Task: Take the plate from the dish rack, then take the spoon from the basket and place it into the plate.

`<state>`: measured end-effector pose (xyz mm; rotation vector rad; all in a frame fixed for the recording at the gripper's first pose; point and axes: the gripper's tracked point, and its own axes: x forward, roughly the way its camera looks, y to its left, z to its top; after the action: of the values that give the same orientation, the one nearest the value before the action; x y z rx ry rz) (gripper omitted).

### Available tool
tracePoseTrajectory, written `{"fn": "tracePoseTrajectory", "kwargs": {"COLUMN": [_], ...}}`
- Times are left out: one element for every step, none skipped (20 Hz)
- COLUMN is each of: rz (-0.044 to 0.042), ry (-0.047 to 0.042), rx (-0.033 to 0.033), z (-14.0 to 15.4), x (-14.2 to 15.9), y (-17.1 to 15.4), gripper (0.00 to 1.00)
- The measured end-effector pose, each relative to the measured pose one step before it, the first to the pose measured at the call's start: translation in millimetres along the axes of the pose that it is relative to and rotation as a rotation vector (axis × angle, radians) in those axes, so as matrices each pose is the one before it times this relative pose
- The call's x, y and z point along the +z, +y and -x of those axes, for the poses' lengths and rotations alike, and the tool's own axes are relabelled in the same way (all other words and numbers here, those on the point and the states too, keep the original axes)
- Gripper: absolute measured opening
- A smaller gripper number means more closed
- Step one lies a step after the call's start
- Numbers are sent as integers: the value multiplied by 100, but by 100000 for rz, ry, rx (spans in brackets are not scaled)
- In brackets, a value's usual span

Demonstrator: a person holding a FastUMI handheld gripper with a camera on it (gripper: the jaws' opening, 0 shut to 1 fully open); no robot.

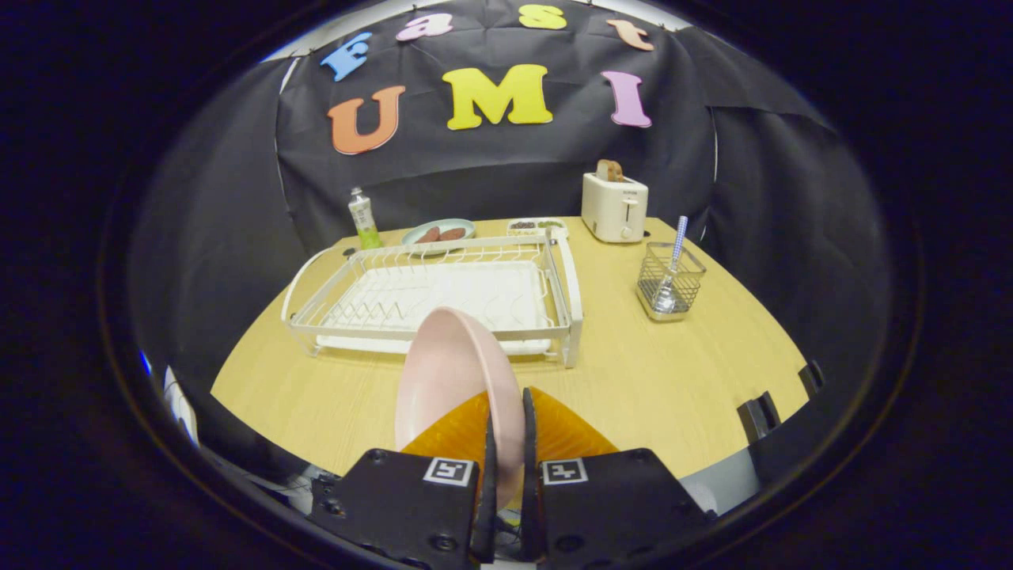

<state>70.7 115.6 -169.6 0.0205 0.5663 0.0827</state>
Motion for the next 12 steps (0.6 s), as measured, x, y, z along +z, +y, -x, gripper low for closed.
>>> {"fn": "tracePoseTrajectory", "kwargs": {"rz": [-785, -478, -441, -392, -891, -978, -1279, -1042, -1547, -1787, -355, -264], "ry": [252, 402, 161, 417, 248, 625, 353, 582, 754, 456, -1, -1498], "rx": [381, 336, 111, -8, -225, -428, -242, -224, 46, -96, -891, -509], "z": [-136, -83, -152, -205, -209, -200, -143, -282, -269, -222, -141, -23], "x": [-14, -280, -131, -225, -272, -573, -413, -437, -204, -192, 93, 485], "y": [-279, -292, -342, -376, -460, -551, -560, -496, -468, -463, -439, -384], "gripper": [18, 18, 19, 20, 20, 22, 23, 25, 26, 28, 29, 30]}}
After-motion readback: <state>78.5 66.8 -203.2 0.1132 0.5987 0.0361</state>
